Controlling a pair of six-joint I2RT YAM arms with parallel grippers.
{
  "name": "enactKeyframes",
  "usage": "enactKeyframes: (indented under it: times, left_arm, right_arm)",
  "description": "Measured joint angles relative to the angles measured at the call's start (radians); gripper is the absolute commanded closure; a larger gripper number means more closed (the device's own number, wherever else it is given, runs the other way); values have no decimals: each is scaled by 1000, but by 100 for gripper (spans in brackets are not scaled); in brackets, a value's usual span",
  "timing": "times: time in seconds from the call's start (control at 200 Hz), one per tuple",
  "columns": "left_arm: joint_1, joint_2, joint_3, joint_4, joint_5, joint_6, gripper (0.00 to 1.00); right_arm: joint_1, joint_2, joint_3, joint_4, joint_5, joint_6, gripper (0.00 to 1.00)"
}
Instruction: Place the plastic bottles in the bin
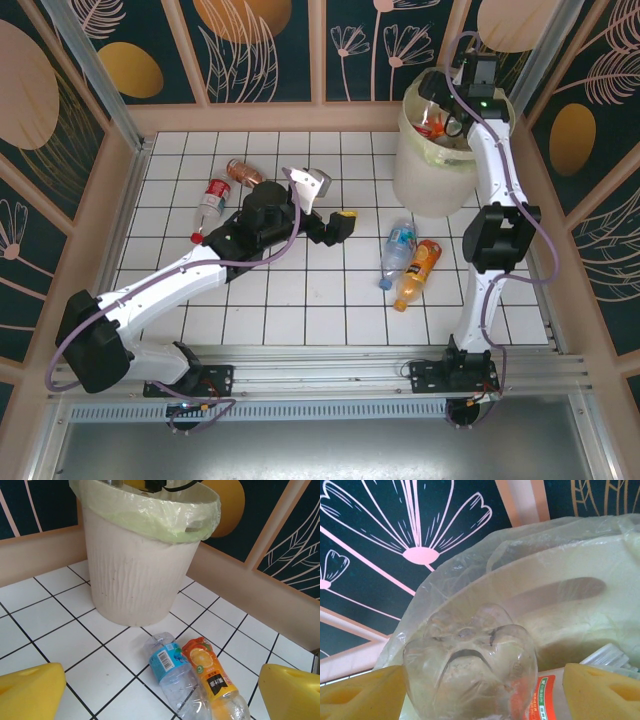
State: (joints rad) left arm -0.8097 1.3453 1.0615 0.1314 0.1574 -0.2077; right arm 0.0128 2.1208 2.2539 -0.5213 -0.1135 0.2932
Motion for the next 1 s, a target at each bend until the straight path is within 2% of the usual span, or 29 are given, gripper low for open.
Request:
enactKeyframes:
  times: [0.42,0.475,0.656,0.736,0.781,0.896,1.001]
  left_arm:
    - [0,-10,-16,0,0,-3,1]
    - [0,-10,-16,0,0,-3,1]
    - [0,-10,-16,0,0,-3,1]
    - [0,-10,-16,0,1,-3,1]
    - [0,-9,-16,0,3,-3,1]
    - [0,-9,-16,0,8,-3,1]
    - [0,-9,-16,0,11,-3,1]
  right_arm:
    - [-38,-37,24,-74,145,-33,29]
    - [-42,-39,17,-69,135,-44,34]
    - [-38,-104,-82,-13,-19,-84,35]
    - [-26,-118,-91,12,-66,-90,33]
    - [-19,-120,-90,24,-77,-95,29]
    - [1,-116,-82,17,-77,-103,20]
    - [9,-89,-33,-2,-60,-100,18]
